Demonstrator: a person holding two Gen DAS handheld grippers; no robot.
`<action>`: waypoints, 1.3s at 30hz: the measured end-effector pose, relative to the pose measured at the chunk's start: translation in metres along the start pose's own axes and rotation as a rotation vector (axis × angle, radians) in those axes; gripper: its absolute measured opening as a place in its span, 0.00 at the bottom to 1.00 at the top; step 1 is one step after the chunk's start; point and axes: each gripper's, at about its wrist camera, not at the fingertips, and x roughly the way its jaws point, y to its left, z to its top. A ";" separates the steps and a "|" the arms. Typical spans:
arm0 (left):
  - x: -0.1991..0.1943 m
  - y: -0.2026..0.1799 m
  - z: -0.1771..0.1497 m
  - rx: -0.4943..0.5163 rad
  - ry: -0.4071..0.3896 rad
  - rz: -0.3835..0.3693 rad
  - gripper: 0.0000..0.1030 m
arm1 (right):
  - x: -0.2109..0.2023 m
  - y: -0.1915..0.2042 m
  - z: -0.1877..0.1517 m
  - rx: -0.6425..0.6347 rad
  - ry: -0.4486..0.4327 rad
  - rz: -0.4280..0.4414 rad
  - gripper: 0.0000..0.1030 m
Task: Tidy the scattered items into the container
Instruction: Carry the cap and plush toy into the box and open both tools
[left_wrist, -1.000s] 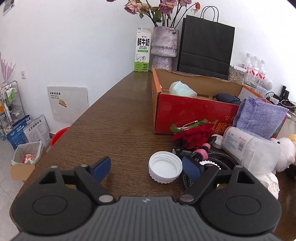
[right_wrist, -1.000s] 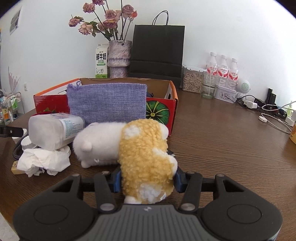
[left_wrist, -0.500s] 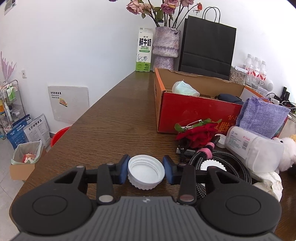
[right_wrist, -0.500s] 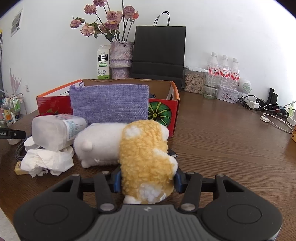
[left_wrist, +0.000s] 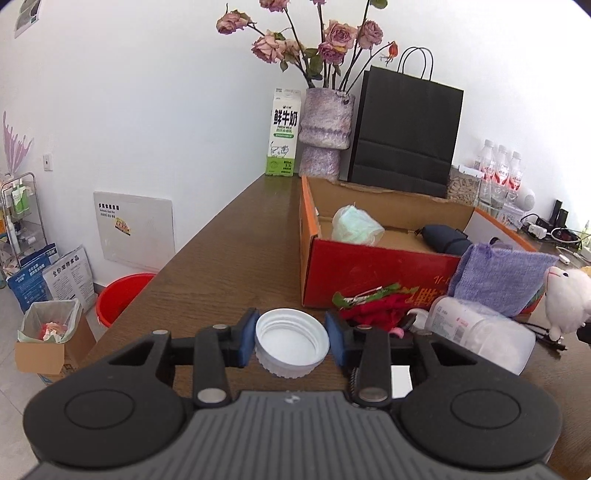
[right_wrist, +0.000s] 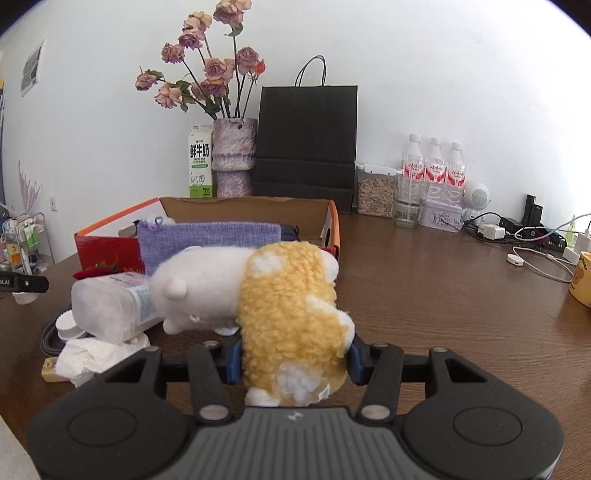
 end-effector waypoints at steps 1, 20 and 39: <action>-0.002 -0.003 0.005 0.000 -0.017 -0.010 0.39 | -0.002 0.000 0.004 -0.004 -0.016 0.002 0.49; 0.040 -0.070 0.119 0.066 -0.178 -0.142 0.39 | 0.058 0.014 0.145 -0.029 -0.192 0.061 0.49; 0.186 -0.101 0.154 0.136 0.090 0.054 0.39 | 0.227 0.071 0.185 -0.133 0.209 0.048 0.49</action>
